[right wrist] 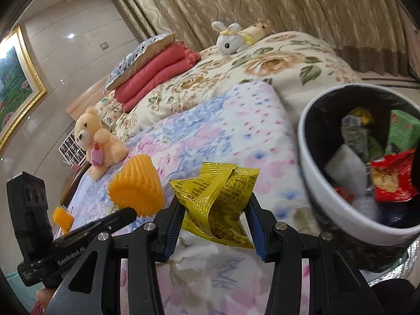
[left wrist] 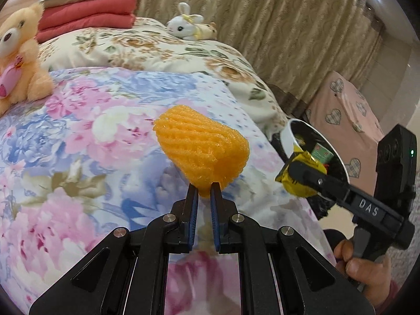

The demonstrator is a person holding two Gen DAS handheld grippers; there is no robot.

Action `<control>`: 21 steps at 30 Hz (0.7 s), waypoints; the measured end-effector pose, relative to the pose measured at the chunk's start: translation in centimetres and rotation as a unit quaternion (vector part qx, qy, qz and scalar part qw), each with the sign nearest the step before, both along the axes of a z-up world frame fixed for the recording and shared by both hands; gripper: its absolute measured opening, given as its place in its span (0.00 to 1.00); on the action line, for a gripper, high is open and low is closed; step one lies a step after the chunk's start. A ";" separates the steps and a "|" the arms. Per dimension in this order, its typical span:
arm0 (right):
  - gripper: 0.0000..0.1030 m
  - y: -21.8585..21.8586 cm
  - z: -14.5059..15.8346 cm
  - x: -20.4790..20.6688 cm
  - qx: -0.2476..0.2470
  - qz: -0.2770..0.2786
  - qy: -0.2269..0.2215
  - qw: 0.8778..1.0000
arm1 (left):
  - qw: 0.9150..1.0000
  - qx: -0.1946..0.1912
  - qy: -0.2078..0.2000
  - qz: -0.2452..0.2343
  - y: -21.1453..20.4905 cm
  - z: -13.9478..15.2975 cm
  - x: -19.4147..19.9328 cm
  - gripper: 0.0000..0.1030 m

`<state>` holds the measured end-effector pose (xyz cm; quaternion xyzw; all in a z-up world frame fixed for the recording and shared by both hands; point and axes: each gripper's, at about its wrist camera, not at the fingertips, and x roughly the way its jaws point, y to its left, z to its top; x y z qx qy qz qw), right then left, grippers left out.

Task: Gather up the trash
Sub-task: 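Carry the yellow wrapper and orange mesh sleeve over the bin with both grippers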

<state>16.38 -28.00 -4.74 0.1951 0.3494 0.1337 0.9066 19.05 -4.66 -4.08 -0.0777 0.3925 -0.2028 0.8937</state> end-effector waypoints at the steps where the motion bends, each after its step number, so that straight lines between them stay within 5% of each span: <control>1: 0.46 -0.3 0.2 -0.2 0.000 -0.002 -0.002 1.000 | 1.000 0.000 -0.001 -0.004 -0.4 0.1 -0.2 0.08; 21: 0.47 -6.5 1.3 -2.3 0.001 -0.057 -0.015 0.998 | 0.998 0.009 -0.014 -0.067 -6.3 1.9 -1.4 0.08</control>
